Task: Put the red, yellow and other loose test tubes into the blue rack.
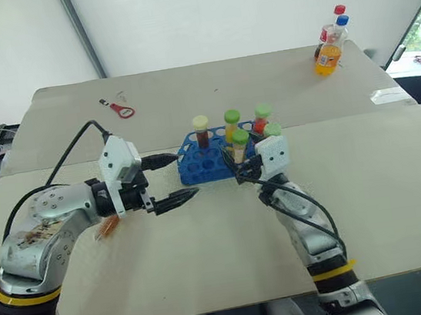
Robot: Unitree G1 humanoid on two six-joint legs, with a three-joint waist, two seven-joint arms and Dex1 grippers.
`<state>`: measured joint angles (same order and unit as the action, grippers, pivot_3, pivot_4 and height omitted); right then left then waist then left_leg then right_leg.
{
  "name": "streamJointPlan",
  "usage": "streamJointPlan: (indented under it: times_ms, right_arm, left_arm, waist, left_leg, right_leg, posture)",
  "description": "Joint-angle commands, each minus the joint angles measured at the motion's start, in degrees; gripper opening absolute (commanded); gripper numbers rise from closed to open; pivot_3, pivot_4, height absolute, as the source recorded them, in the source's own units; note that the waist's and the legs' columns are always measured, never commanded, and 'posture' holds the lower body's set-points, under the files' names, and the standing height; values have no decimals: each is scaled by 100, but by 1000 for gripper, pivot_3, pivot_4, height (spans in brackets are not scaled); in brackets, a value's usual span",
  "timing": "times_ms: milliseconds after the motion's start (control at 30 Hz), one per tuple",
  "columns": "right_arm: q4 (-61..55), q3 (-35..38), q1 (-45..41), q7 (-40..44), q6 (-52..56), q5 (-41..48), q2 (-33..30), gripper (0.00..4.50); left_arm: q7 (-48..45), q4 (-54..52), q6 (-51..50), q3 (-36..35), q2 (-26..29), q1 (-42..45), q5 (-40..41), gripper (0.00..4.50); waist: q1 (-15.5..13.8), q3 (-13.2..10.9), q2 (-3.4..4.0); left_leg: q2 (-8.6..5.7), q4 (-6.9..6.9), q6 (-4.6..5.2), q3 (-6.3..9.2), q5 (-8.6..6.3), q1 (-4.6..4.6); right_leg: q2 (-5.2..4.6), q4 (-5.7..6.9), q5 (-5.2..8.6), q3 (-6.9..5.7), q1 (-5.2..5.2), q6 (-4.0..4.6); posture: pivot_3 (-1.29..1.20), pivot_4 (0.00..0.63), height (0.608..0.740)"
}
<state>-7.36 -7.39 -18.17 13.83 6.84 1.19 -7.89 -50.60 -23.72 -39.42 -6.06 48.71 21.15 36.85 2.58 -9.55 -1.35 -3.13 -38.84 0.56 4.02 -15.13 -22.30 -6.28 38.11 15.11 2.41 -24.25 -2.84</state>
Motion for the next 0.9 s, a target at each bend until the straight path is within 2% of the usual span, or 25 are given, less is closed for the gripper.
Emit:
streamJointPlan:
  times_ms: [33, 167, 267, 400, 600, 900]
  right_arm:
    - [-1108, 123, 169, 554, 873, 272, -539, 4391]
    - [-1970, 308, 341, 1671, 1621, 901, -1632, 4391]
    - [-2298, 658, 155, 2682, 2121, 1865, -2421, 4391]
    - [-2477, 740, -220, 3521, 2708, 2753, -3095, 4391]
    - [-2728, 347, -701, 3952, 3083, 3246, -3261, 4391]
    - [-2835, 45, -793, 3891, 3069, 3272, -3161, 4391]
  left_arm:
    - [52, 132, -309, -282, 488, 15, -188, 4500]
    - [-60, 367, -443, -195, 1184, -17, -587, 4500]
    - [-172, 487, -758, 209, 1863, -83, -1024, 4500]
    - [-215, 669, -1077, 620, 2044, 252, -1234, 4500]
    - [-399, 1244, -1854, 1512, 1971, 1340, -1577, 4500]
    - [-683, 2310, -2166, 2511, 1593, 2186, -2243, 4500]
  waist:
    - [-4, 0, 0]
    - [-11, -1, -1]
    - [-1, -3, -1]
    - [-18, -6, -6]
    - [-53, -13, -21]
    - [-48, -14, -24]
  left_leg:
    - [0, 0, 1, 0, -1, 2]
    - [1, 0, 2, 0, -1, 2]
    - [1, 0, 8, -2, -4, 4]
    - [4, -1, 13, -2, -7, 7]
    - [2, -11, 14, 1, -8, -4]
    - [-2, -14, 16, 1, -9, -15]
  right_leg:
    - [0, 0, 0, 0, 1, 0]
    - [3, -2, 0, -3, 4, 0]
    - [5, -7, 1, -3, 10, -1]
    - [6, -7, 1, -6, 16, -1]
    - [7, -5, 1, -11, 13, -1]
    - [8, -4, 1, -11, 2, -1]
  posture:
    - [0, 150, 740]
    - [0, 150, 740]
    - [0, 150, 740]
    - [0, 150, 740]
    - [0, 150, 740]
    - [0, 150, 740]
